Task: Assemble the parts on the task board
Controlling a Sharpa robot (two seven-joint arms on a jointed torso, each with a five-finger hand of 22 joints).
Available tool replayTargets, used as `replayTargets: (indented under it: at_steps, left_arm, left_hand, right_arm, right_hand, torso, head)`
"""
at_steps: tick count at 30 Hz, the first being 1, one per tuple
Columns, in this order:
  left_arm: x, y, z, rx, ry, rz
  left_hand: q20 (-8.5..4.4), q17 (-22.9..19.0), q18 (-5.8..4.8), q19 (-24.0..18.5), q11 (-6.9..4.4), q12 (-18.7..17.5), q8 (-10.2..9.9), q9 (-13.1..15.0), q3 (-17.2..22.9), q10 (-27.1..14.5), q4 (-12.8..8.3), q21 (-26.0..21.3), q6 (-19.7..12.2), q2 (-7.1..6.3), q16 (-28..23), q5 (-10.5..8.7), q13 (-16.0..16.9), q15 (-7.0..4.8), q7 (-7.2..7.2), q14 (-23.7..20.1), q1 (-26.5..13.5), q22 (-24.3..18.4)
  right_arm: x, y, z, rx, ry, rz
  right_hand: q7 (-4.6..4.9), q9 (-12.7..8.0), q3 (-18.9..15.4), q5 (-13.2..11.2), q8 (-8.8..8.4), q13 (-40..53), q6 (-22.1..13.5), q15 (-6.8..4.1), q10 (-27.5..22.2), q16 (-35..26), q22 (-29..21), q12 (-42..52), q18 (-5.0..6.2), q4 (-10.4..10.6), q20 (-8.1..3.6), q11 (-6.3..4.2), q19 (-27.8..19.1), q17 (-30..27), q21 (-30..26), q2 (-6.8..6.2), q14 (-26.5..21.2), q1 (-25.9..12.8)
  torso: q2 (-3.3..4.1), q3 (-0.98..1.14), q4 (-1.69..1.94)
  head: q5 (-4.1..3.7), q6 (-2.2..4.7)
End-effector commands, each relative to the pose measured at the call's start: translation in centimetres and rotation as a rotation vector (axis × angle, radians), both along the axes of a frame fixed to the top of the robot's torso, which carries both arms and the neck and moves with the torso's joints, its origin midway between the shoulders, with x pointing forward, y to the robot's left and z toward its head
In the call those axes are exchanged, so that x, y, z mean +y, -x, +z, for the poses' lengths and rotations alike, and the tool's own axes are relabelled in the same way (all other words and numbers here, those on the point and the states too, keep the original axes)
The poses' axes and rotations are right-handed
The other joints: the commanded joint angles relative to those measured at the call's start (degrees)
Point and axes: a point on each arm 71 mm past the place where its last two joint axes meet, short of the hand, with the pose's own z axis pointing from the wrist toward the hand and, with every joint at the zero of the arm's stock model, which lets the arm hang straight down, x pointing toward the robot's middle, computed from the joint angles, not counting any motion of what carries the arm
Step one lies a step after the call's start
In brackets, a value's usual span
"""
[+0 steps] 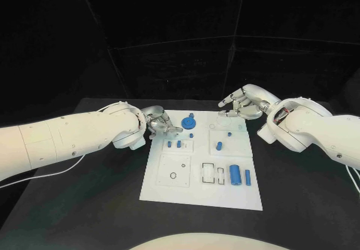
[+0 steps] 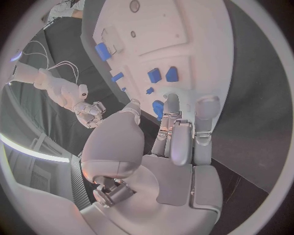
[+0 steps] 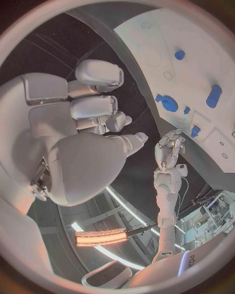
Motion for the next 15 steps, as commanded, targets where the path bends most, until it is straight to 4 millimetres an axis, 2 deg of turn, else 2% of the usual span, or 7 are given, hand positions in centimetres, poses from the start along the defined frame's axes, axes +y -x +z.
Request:
replayTargets:
  at_steps: [1,2,4,6,11,13,15]
  left_arm:
    - [-0.8,-0.3,1.2,-0.100,0.180,-0.024]
    - [-1.0,-0.4,1.4,-0.117,0.187,-0.039]
    - [-1.6,-0.5,1.7,-0.165,0.188,-0.080]
    - [-2.4,-0.7,1.9,-0.234,0.171,-0.143]
    - [-4.4,-0.9,1.8,-0.350,0.083,-0.310]
    - [-5.0,-1.0,1.6,-0.371,0.043,-0.360]
    - [-5.5,-1.1,1.4,-0.385,0.010,-0.395]
  left_hand:
    - [0.74,-5.9,1.76,-3.4,0.64,-1.7,-0.5,-0.9,0.1,-2.5,-1.2,-7.9,-1.0,0.51,-4.5,0.23,-1.7,0.60,0.70,-2.2,4.5,-6.9]
    - [0.89,-9.6,2.33,-4.9,0.97,-2.5,-0.6,-1.3,0.7,-3.6,-2.3,-11.3,-1.3,0.83,-7.5,0.18,-2.4,1.00,0.86,-4.0,7.0,-9.8]
    - [1.48,-18.5,2.28,-6.5,1.63,-4.7,-1.4,-2.3,2.6,-6.5,-5.4,-13.9,-2.3,1.44,-14.9,0.16,-4.2,1.51,1.48,-8.6,13.0,-11.4]
    - [1.91,-23.9,2.44,-7.4,2.12,-7.0,-2.4,-3.7,4.0,-8.2,-7.8,-16.3,-2.9,1.27,-19.8,0.14,-6.4,1.85,1.57,-11.4,17.3,-13.1]
    - [2.09,-25.9,2.54,-6.1,2.45,-11.2,-4.5,-6.9,6.0,-9.6,-11.2,-18.8,-1.4,0.10,-21.2,0.17,-11.5,2.02,1.51,-11.2,22.4,-15.3]
    - [2.18,-24.1,2.45,-4.7,2.79,-13.3,-6.0,-8.9,6.9,-10.3,-12.2,-19.0,-0.3,-0.61,-19.0,0.24,-14.3,2.20,1.64,-9.4,23.2,-15.7]
    - [2.07,-19.7,2.48,-3.2,2.63,-14.0,-6.8,-10.0,7.3,-10.0,-12.6,-18.5,0.6,-0.89,-14.6,0.15,-15.9,2.06,1.38,-6.8,23.1,-15.5]
  right_arm:
    - [-0.1,-0.1,0.2,-0.011,-0.003,-0.011]
    - [-0.1,-0.1,0.2,-0.011,-0.003,-0.011]
    - [-0.1,-0.1,0.2,-0.011,-0.003,-0.012]
    - [0.0,-0.1,0.2,-0.011,-0.003,-0.011]
    - [0.1,-0.1,0.2,-0.010,-0.003,-0.008]
    - [0.2,-0.1,0.2,-0.010,-0.004,-0.007]
    - [0.2,-0.1,0.2,-0.010,-0.004,-0.006]
  right_hand:
    - [0.01,0.0,-0.2,0.3,0.17,-0.1,-0.1,-0.28,-0.4,-0.2,0.0,-0.2,0.59,0.2,0.04,0.01,-0.3,-0.1,-0.2,0.34,2.1,-0.3]
    - [0.01,0.0,-0.2,0.3,0.17,-0.1,-0.1,-0.28,-0.4,-0.3,-0.1,-0.2,0.59,0.2,0.05,0.01,-0.3,-0.1,-0.2,0.34,2.1,-0.3]
    - [0.01,0.0,-0.3,0.4,0.17,-0.1,-0.1,-0.28,-0.4,-0.3,-0.1,-0.3,0.59,0.3,0.05,0.01,-0.3,-0.1,-0.2,0.34,2.0,-0.3]
    - [0.01,0.0,-0.3,0.4,0.17,-0.2,-0.1,-0.28,-0.5,-0.3,-0.1,-0.3,0.60,0.2,0.05,0.00,-0.3,-0.2,-0.3,0.35,2.0,-0.2]
    - [0.01,0.0,-0.2,0.5,0.17,-0.8,-0.2,-0.28,-1.0,-0.4,-0.3,-1.0,0.63,0.2,0.05,-0.01,-0.4,-0.2,-0.4,0.41,2.0,-0.1]
    - [0.01,0.0,-0.2,0.5,0.17,-0.8,-0.2,-0.28,-1.0,-0.4,-0.3,-1.0,0.64,0.2,0.05,-0.01,-0.4,-0.3,-0.4,0.41,2.0,-0.1]
    - [0.00,0.0,-0.2,0.5,0.17,-1.0,-0.2,-0.28,-1.1,-0.5,-0.4,-1.2,0.67,0.2,0.05,-0.01,-0.5,-0.4,-0.5,0.44,2.0,0.0]
  torso:
    - [-0.03,0.08,0.01]
    - [-0.03,0.09,0.01]
    - [-0.01,0.10,0.01]
    - [0.03,0.04,0.02]
    - [0.08,0.00,-0.21]
    - [0.05,0.02,-0.18]
    - [0.03,0.02,-0.18]
  head:
    - [-0.03,0.09]
    - [-0.01,0.17]
    - [-0.08,0.21]
    - [-0.21,0.37]
    - [-0.30,0.67]
    - [-0.44,0.73]
    - [-0.50,0.68]
